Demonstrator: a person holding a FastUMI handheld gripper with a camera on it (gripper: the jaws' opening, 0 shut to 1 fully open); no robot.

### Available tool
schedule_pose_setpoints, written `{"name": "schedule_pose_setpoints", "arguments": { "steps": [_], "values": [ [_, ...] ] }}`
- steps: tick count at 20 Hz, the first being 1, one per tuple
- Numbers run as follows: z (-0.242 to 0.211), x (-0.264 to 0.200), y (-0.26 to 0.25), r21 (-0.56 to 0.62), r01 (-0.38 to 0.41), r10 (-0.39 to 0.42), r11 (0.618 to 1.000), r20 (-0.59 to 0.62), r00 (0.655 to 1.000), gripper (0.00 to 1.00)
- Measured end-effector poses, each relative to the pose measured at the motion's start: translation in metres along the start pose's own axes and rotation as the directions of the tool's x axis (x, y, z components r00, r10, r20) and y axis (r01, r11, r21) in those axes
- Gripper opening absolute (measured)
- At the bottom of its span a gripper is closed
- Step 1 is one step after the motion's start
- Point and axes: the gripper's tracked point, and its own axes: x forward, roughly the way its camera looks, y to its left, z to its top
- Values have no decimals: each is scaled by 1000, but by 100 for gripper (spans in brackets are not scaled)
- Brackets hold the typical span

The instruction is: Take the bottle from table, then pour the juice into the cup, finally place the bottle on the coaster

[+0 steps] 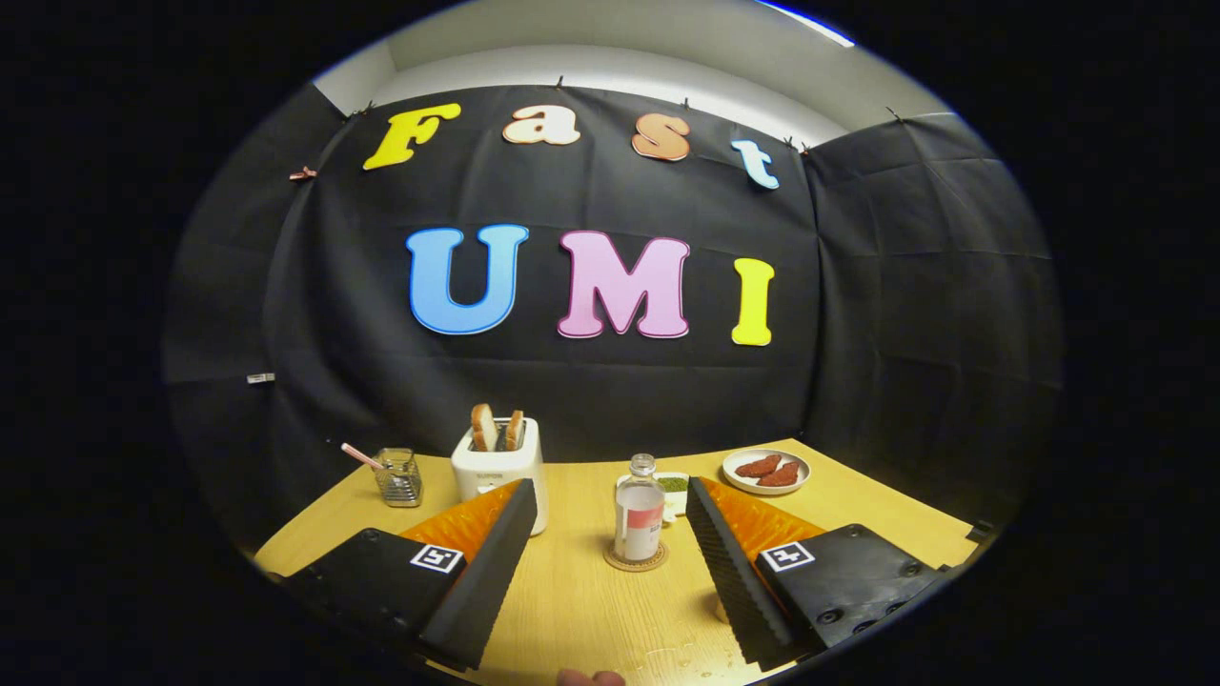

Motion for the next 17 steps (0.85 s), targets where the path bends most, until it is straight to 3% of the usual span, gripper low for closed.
{"name": "schedule_pose_setpoints", "arguments": {
  "steps": [6,17],
  "values": [
    [20,-32,4,41,-51,52,998,-17,999,97],
    [17,-41,-9,41,-113,115,993,-62,991,97]
  ]
}}
